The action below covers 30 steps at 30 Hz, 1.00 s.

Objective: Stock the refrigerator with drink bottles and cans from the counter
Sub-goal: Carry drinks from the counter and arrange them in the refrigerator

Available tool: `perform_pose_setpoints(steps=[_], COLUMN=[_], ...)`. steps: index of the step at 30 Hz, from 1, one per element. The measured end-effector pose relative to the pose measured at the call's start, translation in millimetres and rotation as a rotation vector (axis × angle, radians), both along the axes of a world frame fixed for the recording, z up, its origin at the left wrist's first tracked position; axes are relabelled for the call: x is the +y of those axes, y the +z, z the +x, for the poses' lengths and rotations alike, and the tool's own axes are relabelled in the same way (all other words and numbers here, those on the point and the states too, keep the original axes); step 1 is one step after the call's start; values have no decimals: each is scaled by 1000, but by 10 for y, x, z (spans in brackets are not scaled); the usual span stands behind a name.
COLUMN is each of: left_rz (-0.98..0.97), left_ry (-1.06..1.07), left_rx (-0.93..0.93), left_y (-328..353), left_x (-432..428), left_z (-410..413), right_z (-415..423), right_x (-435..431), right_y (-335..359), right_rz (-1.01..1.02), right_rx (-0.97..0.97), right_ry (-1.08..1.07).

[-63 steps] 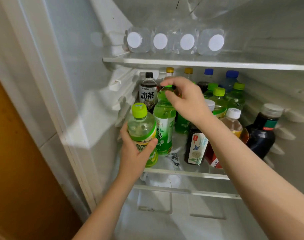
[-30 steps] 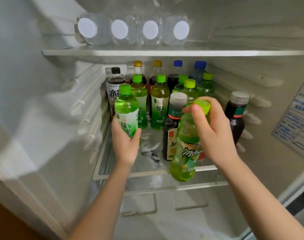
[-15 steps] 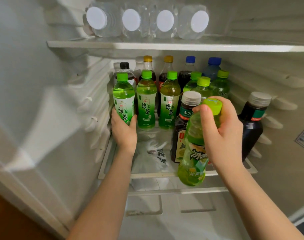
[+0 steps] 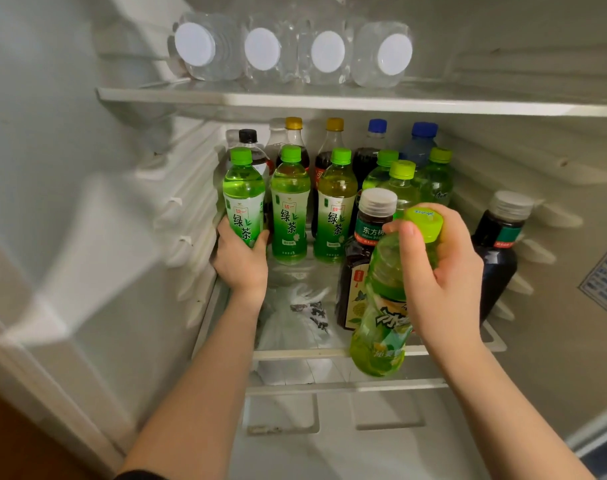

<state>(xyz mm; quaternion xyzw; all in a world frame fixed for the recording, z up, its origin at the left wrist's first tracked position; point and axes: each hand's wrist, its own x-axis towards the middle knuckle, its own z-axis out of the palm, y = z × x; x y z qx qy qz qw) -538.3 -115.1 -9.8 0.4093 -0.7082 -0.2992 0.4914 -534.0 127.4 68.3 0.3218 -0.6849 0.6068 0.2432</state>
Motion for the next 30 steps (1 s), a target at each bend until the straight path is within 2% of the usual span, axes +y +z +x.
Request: perform_pose_setpoints(steps=[8,12,14,17,21,26,30], left_rz=[53,118,12,-318,-545,-603,-648], left_ry=[-71,-210,-167,-123,-173,-219,-194], left_rx=[17,216,263,252,55,-423,-656], left_y=[14,21,53,267,855,1280,1318], left_x=[-6,168,315,438,339,185,106], left_z=[37,143,215,241,-7,-409,-513], right_z=[38,35,31,22,36,29,10], right_x=[61,86,97,104,102,118,116], right_y=[-20,-24,-24,-15,9,28,35], right_rz=[6,17,25,40,62,71,76], right_rx=[42,51,51,35,4,-22,-14], right_ry=[4,3,0,-1,-8,15,28])
